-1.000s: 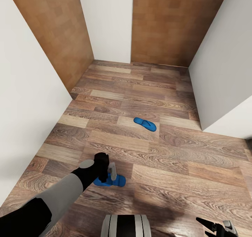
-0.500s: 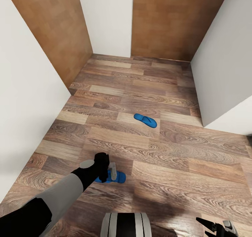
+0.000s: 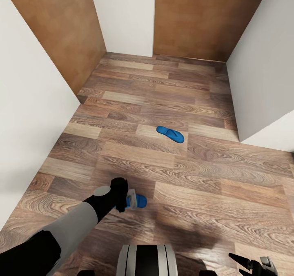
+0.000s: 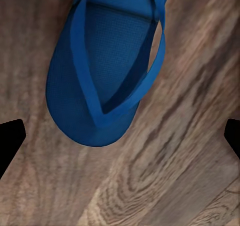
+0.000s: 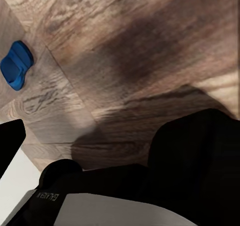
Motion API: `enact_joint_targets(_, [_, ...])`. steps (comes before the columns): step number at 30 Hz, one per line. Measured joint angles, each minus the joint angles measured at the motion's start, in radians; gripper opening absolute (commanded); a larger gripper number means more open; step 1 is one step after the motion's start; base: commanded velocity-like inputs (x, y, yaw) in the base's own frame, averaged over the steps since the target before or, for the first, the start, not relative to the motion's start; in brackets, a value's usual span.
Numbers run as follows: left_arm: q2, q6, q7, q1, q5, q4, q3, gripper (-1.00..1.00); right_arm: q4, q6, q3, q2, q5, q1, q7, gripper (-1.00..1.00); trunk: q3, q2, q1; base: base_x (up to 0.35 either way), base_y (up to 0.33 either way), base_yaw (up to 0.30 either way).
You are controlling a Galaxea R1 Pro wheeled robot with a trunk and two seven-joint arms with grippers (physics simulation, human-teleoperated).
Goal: In the bedroom, move the book from the bed onto either nightstand, and place the two sandals side by side next to the bed.
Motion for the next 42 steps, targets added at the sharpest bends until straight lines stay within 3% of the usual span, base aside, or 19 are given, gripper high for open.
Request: enact_joint_targets(42, [0.002,0.000,0.000,0.000,0.000,-0.002,0.001,1.00,0.000,0.000,0.000,-0.001,0.000,0.001,0.000,1.00,0.000,0.000,0.000,0.016,0.018,0.000])
